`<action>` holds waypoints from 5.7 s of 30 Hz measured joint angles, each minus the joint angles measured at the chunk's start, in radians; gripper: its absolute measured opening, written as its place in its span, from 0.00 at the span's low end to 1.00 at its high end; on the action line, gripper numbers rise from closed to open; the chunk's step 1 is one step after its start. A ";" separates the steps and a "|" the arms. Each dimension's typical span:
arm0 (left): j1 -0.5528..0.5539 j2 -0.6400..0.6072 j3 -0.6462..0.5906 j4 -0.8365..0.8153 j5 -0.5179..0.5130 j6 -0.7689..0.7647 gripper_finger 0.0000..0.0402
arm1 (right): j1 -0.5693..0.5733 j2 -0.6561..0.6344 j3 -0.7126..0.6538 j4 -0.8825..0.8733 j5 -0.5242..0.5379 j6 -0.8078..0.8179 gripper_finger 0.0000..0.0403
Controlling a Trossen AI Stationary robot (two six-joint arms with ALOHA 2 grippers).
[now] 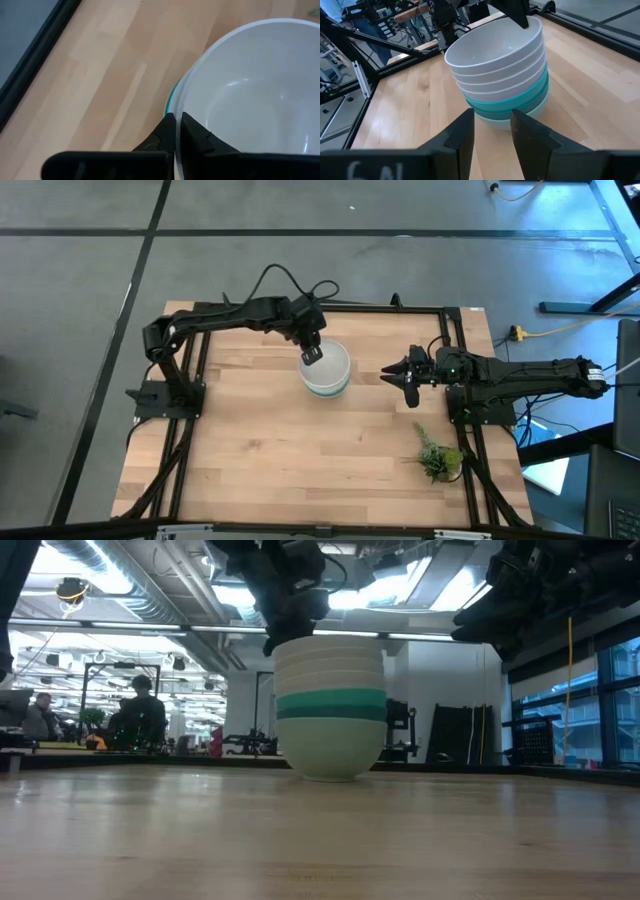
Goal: Nest bowls inside each other
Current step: Stack the white bowl on the other white bowl, then return to Home Position
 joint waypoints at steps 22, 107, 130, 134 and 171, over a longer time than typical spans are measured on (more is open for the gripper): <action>0.002 -0.008 -0.003 0.109 0.118 0.018 0.35 | 0.000 0.000 0.000 -0.008 0.001 -0.008 0.32; 0.040 -1.421 -1.189 0.556 -0.270 -0.104 0.39 | -0.309 -0.374 -0.188 0.054 0.209 -0.211 0.32; 0.040 -1.420 -1.189 0.537 -0.406 -0.006 0.38 | -0.309 -0.374 -0.188 0.052 0.263 -0.213 0.32; 0.040 -1.420 -1.189 0.537 -0.403 -0.004 0.38 | -0.309 -0.374 -0.188 0.052 0.263 -0.213 0.32; 0.039 -1.420 -1.188 0.537 -0.400 -0.004 0.38 | -0.309 -0.373 -0.188 0.053 0.262 -0.213 0.32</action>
